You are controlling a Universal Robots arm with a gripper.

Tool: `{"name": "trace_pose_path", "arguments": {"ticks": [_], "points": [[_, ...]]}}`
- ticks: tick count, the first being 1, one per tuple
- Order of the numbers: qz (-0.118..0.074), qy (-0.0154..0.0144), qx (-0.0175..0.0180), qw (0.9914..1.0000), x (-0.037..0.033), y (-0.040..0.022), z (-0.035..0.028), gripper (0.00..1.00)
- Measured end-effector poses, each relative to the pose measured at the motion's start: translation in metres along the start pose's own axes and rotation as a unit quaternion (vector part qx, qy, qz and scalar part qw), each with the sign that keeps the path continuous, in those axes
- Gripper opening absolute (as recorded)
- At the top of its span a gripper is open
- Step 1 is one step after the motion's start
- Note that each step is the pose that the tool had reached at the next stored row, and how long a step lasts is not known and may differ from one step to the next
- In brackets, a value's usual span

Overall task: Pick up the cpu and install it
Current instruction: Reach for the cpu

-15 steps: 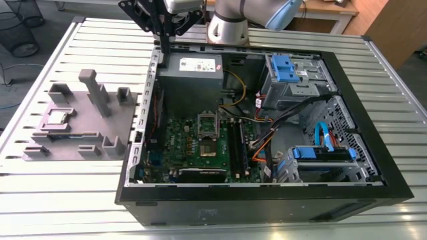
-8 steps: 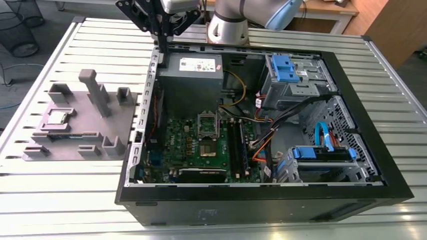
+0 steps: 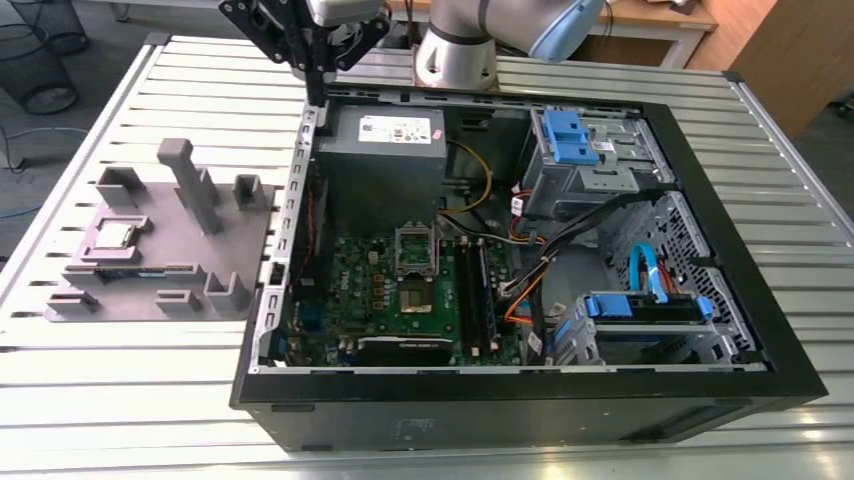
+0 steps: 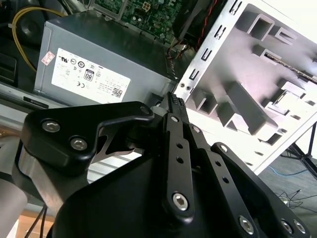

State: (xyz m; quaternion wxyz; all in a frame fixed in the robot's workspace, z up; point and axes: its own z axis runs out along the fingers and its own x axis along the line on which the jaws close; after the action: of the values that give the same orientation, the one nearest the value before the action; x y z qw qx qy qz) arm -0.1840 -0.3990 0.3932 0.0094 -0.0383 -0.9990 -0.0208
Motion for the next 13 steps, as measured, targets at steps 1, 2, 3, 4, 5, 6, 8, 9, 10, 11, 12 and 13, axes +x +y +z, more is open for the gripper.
{"name": "trace_pose_path", "arguments": {"ticks": [1, 2, 3, 4, 5, 6, 8, 9, 10, 11, 12, 13], "points": [[0.000, 0.0000, 0.0000, 1.00000, 0.0009, -0.0001, 0.0000, 0.11], [0.000, 0.0000, 0.0000, 1.00000, 0.0018, -0.0001, 0.0000, 0.11], [0.000, 0.0000, 0.0000, 1.00000, 0.0025, -0.0002, 0.0001, 0.11], [0.000, 0.0000, 0.0000, 1.00000, 0.0030, -0.0002, 0.0001, 0.11], [0.000, 0.0000, -0.0001, 1.00000, 0.0030, -0.0002, 0.0001, 0.11], [0.000, 0.0000, 0.0000, 1.00000, 0.0033, -0.0003, 0.0001, 0.11], [0.000, 0.0000, 0.0000, 1.00000, 0.0035, -0.0003, 0.0001, 0.11], [0.000, 0.0000, 0.0000, 1.00000, 0.0035, -0.0003, 0.0001, 0.11], [0.000, 0.0000, 0.0000, 1.00000, 0.0035, -0.0003, 0.0001, 0.11], [0.000, 0.0000, 0.0000, 1.00000, 0.0036, -0.0003, 0.0001, 0.11], [0.000, 0.0000, 0.0000, 1.00000, 0.0036, -0.0003, 0.0001, 0.11], [0.000, 0.0000, 0.0000, 1.00000, 0.0037, -0.0003, 0.0001, 0.11]]}}
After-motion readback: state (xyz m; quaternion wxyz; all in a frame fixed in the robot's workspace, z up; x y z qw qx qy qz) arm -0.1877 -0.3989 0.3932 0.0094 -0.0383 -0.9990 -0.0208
